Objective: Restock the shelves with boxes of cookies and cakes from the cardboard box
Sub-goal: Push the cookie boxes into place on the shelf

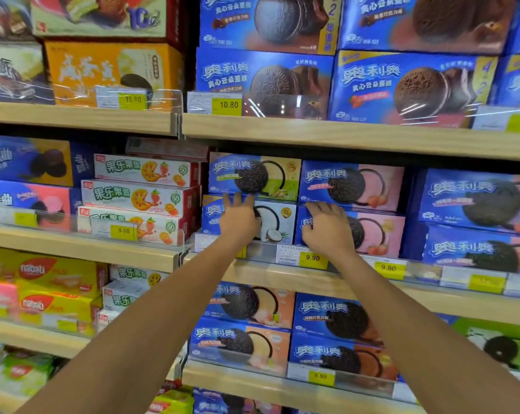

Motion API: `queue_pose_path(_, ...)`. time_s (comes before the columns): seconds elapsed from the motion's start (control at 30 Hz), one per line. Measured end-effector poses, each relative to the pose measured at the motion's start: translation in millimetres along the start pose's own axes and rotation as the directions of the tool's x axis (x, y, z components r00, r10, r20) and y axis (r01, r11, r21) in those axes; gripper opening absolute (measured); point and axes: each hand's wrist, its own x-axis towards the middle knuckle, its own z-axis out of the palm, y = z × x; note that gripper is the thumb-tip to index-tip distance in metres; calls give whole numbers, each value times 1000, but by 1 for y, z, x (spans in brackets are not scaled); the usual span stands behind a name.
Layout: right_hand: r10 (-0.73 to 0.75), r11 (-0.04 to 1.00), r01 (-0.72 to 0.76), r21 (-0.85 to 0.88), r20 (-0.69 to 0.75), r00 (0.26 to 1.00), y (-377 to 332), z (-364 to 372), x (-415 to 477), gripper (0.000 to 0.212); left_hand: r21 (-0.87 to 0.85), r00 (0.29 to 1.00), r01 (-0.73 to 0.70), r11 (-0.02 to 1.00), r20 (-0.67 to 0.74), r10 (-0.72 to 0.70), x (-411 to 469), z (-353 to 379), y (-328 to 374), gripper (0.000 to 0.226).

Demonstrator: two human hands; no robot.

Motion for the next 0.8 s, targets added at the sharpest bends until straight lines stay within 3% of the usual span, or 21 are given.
queue_pose_path(0.13,-20,997,20,69,-2,1000,4,0,3,55,-56,985,-4,998,171,14,3,-8,-2,73)
queue_pose_path(0.27,-5,968,16,252,-43,999,-4,-8,-8,51,-170,991,18,985,133,5,-20,-16,-5,69)
queue_pose_path(0.4,177,799,-91,594,-89,980,-18,-13,-21,41,-292,999,-24,956,15,30,-52,-23,-5,49)
queue_pose_path(0.53,352,590,-173,789,-58,934,-47,-22,-55,28,-575,999,-30,818,-39,9,-90,-34,-9,41)
queue_pose_path(0.63,288,605,-139,784,-52,956,-75,-19,-93,26,-707,996,-49,706,-89,-20,-127,-32,-17,32)
queue_pose_path(0.73,220,585,-135,800,3,975,-100,-1,-133,21,-694,998,-38,719,-67,-12,-165,-19,-33,25)
queue_pose_path(0.8,191,540,-237,807,157,969,-114,17,-161,21,-681,999,47,731,14,-51,-190,-1,-53,24)
